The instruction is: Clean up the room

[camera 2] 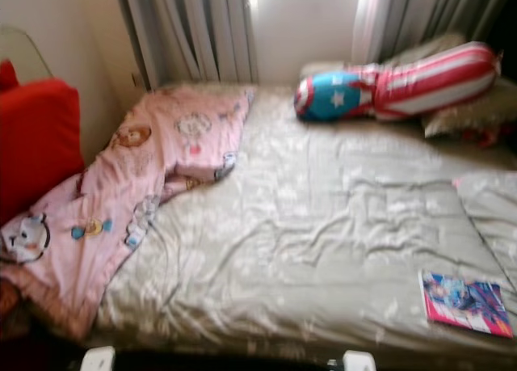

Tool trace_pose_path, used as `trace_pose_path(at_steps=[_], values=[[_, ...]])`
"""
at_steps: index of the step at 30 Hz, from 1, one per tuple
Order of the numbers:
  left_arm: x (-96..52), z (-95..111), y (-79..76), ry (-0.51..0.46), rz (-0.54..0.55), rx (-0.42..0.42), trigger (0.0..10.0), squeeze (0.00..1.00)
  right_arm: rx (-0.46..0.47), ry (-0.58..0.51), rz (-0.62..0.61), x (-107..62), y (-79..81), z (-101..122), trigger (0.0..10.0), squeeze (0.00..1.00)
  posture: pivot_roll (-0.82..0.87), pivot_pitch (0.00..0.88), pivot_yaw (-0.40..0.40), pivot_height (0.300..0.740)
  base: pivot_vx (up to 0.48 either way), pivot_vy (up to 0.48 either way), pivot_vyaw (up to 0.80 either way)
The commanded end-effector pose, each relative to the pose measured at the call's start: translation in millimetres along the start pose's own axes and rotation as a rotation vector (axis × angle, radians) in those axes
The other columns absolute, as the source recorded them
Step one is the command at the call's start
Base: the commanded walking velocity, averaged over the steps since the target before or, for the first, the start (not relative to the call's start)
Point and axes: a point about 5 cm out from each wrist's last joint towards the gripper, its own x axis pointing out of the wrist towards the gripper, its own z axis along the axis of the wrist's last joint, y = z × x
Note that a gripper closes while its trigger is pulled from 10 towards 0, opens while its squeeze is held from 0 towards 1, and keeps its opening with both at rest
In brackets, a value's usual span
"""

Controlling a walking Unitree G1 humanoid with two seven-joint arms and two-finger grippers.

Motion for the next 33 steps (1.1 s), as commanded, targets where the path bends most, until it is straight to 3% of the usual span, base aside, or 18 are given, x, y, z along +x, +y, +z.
trace_pose_path(at_steps=[1,33], values=[[0.8,0.6,-4.2,0.003,-0.008,0.015,10.0,0.00,-0.004,0.006,-0.021,-1.3,-8.3,-1.8,10.0,0.00,-0.07,0.000,0.040,0.740,0.000,0.386,0.00],[1.4,3.7,-3.5,-0.004,0.002,0.005,10.0,0.00,0.010,-0.004,-0.004,-0.4,-5.9,1.4,10.0,0.00,-0.06,0.000,0.036,0.740,0.000,0.384,0.00]])
